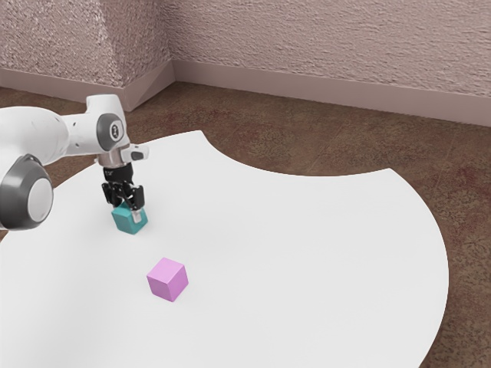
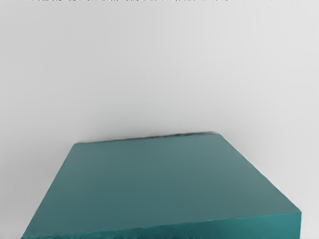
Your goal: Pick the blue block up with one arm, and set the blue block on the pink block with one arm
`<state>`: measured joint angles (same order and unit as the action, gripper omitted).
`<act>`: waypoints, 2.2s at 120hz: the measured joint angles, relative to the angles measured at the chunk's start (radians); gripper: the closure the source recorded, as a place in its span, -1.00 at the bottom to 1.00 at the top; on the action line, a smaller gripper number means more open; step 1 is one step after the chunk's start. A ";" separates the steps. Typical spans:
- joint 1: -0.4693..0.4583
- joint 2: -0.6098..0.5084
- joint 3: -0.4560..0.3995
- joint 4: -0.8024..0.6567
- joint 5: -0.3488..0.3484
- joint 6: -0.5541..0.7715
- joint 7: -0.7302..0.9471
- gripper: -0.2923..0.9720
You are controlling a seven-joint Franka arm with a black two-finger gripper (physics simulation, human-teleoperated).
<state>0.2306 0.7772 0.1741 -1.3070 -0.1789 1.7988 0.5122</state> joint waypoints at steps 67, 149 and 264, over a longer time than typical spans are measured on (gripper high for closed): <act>-0.108 -0.287 0.003 -0.238 0.029 0.006 -0.033 0.06; -0.345 -0.631 0.002 -0.745 0.057 0.204 -0.300 0.05; -0.401 -0.678 0.016 -0.839 0.067 0.244 -0.458 -0.35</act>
<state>-0.1701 0.0987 0.1897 -2.1465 -0.1115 2.0429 0.0541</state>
